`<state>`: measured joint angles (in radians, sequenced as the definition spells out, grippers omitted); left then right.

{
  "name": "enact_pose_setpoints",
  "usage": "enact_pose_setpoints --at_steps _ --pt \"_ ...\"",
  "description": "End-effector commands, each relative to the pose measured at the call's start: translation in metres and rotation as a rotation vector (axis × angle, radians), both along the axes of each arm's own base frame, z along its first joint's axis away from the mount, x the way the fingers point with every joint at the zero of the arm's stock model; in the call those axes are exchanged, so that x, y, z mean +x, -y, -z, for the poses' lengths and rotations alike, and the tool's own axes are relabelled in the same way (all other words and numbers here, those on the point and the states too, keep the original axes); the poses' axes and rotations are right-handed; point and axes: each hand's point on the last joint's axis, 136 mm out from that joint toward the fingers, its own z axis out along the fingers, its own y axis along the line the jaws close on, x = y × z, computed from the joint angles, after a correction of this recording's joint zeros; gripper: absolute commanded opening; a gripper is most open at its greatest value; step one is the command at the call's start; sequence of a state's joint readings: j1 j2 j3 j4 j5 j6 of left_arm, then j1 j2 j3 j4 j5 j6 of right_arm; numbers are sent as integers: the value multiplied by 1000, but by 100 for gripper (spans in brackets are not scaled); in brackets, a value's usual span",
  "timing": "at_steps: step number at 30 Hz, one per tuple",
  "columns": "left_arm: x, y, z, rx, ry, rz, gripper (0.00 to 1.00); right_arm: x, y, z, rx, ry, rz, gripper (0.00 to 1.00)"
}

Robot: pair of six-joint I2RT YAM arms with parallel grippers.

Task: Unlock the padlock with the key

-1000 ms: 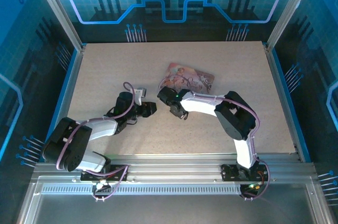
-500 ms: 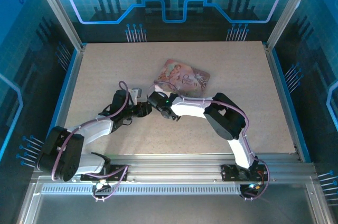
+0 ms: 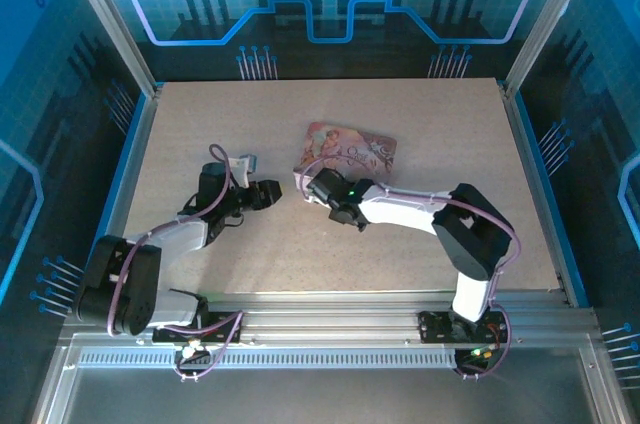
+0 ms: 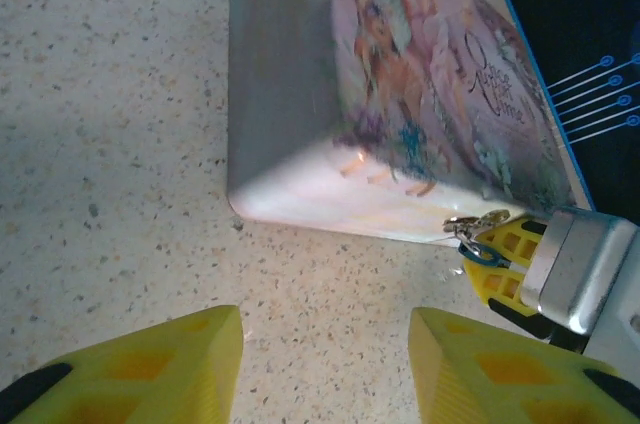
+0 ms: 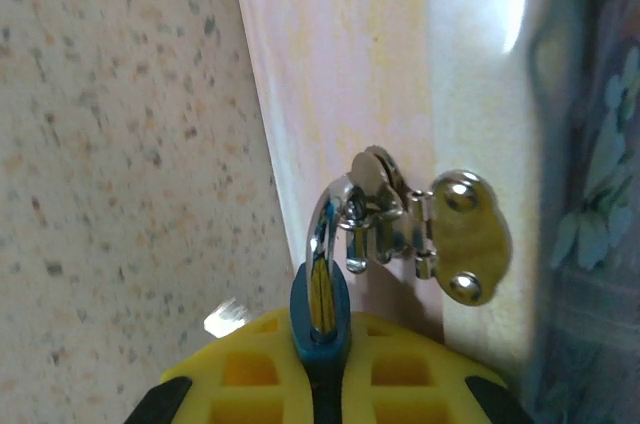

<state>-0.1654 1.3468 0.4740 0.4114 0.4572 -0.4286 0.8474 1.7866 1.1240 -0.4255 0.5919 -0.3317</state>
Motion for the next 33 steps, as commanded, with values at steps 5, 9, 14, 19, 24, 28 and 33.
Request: enact_pose_setpoints --at_steps 5,9,14,19,24,28,33 --pt "17 -4 -4 -97 -2 -6 48 -43 -6 -14 187 -177 -291 0" --pt "26 -2 -2 -127 18 -12 48 -51 -6 -23 300 -266 -327 0" --pt "28 5 8 -180 6 13 47 -48 -9 -24 295 -274 -349 0" --pt "20 10 21 -178 -18 37 46 -40 -14 -13 249 -278 -336 0" --pt "12 18 29 -158 -32 60 46 -49 -23 -1 218 -351 -350 0" --pt "9 20 38 -153 -46 55 45 -67 -29 2 255 -466 -355 0" --pt "10 20 49 -159 -70 42 45 -90 -34 7 298 -643 -312 0"
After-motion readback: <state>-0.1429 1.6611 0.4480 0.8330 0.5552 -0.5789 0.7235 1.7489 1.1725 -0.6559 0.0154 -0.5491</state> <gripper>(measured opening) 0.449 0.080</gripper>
